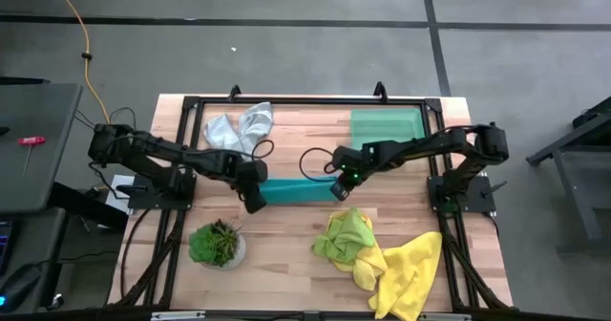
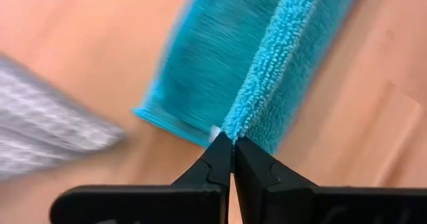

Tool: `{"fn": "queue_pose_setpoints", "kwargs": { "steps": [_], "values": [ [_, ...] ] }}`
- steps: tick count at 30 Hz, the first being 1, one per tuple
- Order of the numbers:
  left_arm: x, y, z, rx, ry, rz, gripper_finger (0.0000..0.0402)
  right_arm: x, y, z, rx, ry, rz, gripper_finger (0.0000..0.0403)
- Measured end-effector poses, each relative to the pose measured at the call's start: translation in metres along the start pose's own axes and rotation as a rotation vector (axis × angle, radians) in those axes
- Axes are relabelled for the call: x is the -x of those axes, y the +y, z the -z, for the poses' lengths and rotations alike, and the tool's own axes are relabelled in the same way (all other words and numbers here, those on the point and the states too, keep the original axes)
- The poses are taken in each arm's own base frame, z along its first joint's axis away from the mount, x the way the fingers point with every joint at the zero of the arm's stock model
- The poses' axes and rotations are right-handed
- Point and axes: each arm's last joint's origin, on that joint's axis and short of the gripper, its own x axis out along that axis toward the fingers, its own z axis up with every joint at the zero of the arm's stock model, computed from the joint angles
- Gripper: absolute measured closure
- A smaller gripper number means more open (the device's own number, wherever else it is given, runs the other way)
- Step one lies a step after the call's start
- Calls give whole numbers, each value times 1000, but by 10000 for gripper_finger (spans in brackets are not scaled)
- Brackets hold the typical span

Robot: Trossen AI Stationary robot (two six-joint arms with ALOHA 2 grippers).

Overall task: Fold microfiber towels
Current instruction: Fold the blue towel

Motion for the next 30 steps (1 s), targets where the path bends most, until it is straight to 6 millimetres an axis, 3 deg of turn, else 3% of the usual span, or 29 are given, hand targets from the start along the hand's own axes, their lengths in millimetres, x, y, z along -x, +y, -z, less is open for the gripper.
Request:
{"fn": "queue_pose_setpoints", "kwargs": {
  "steps": [9, 19, 23, 30],
  "values": [
    [0, 10, -6, 32, -43, -66, 397, -4, -3, -2, -62, -25, 50, 403],
    [0, 11, -6, 19, -54, -98, 362, -4, -3, -3, -69, -41, 56, 397],
    [1, 14, -6, 1, -48, -125, 332, -4, -3, -3, -60, -50, 68, 355],
    [16, 28, -16, -52, 16, -136, 274, 11, -9, -9, -14, -93, 72, 233]
  ]
}}
